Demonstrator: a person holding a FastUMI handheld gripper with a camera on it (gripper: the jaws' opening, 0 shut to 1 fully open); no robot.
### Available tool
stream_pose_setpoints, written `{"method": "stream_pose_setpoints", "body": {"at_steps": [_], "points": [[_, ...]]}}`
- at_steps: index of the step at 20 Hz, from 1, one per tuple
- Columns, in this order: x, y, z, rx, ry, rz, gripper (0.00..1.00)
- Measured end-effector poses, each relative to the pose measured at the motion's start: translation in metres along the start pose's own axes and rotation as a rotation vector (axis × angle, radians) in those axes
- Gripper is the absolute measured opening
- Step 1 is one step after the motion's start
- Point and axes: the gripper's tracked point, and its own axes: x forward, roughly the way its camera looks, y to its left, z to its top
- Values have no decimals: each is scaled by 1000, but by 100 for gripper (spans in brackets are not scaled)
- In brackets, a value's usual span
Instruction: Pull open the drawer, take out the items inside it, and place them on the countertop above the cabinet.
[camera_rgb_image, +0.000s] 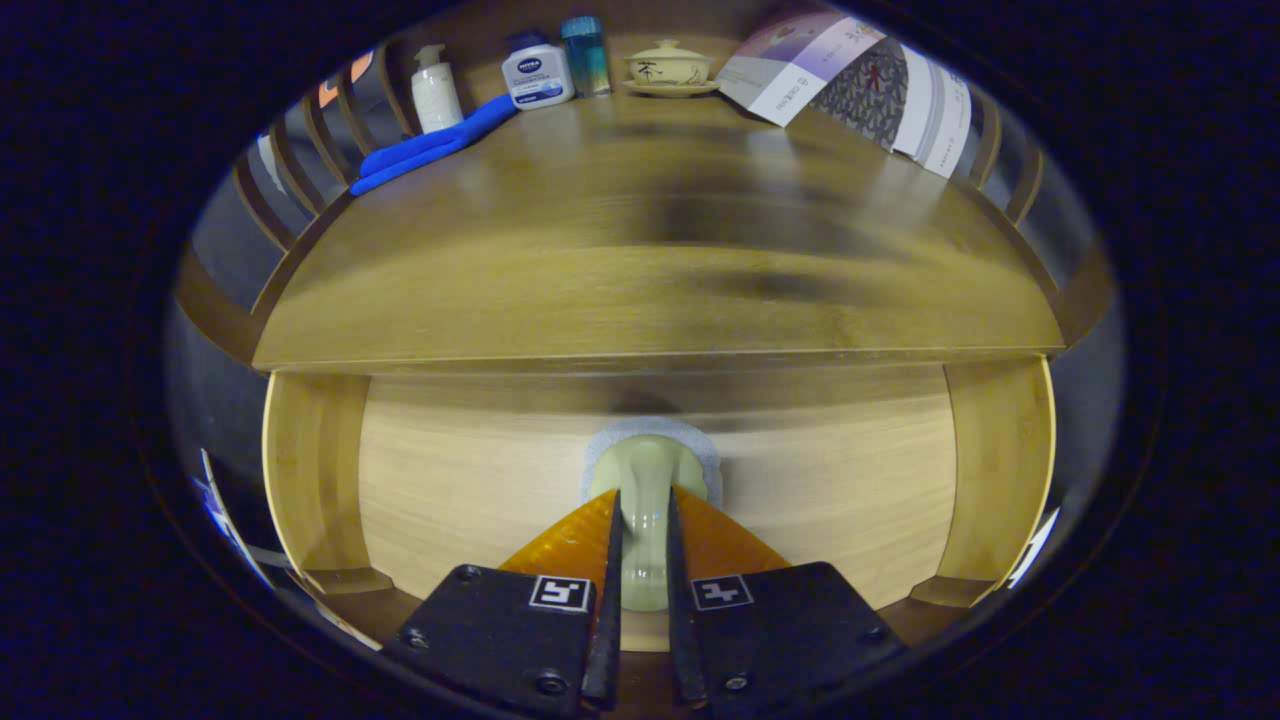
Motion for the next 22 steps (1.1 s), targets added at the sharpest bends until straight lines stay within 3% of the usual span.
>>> {"method": "stream_pose_setpoints", "body": {"at_steps": [13,22], "points": [[-81,5,-15,-37,-102,90,22],[-149,8,33,-38,-231,108,22]]}}
